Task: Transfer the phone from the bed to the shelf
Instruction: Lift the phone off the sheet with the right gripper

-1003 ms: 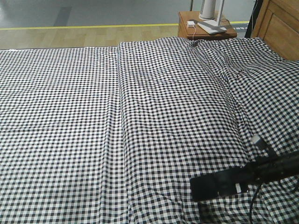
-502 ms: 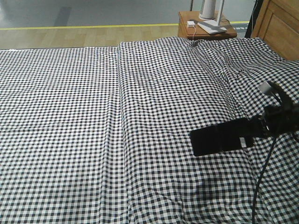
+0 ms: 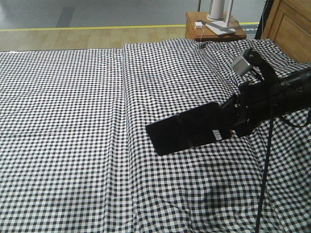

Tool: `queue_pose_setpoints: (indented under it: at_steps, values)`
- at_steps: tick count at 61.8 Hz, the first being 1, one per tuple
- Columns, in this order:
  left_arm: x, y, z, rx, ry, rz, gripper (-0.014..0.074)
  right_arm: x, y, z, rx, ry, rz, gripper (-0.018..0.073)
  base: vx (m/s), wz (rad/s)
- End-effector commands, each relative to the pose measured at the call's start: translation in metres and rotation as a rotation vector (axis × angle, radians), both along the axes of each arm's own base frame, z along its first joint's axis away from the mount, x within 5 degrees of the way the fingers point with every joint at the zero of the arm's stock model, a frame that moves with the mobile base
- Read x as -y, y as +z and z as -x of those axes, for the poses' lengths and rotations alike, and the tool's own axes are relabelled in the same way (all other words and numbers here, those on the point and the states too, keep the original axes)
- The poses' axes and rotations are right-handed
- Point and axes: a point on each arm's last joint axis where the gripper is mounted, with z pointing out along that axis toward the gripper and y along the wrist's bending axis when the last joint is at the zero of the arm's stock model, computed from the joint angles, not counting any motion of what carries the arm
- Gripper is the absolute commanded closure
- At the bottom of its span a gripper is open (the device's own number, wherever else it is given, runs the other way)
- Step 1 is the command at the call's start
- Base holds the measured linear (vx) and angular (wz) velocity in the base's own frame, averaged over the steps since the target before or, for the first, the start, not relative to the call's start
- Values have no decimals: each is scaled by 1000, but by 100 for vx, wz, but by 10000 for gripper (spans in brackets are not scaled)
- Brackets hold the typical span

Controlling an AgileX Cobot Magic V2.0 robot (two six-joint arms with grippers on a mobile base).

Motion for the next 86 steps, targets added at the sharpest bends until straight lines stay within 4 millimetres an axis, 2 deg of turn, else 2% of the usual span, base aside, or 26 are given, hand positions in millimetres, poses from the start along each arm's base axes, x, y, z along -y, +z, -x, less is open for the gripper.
queue_pose_setpoints:
  at_steps: [1,19,35,86]
  values:
    - [0,15,2,105,4,16,595,-20,37,26,55,108,-112,563,0,0]
    - [0,15,2,105,4,16,595,-58,62,64,105,252,-167,562,0,0]
    - [0,15,2,105,4,16,595,-81,73,88,115,357,-222,562,0,0]
    - [0,15,2,105,4,16,595,-84,73,90,106,364,-225,561,0,0]
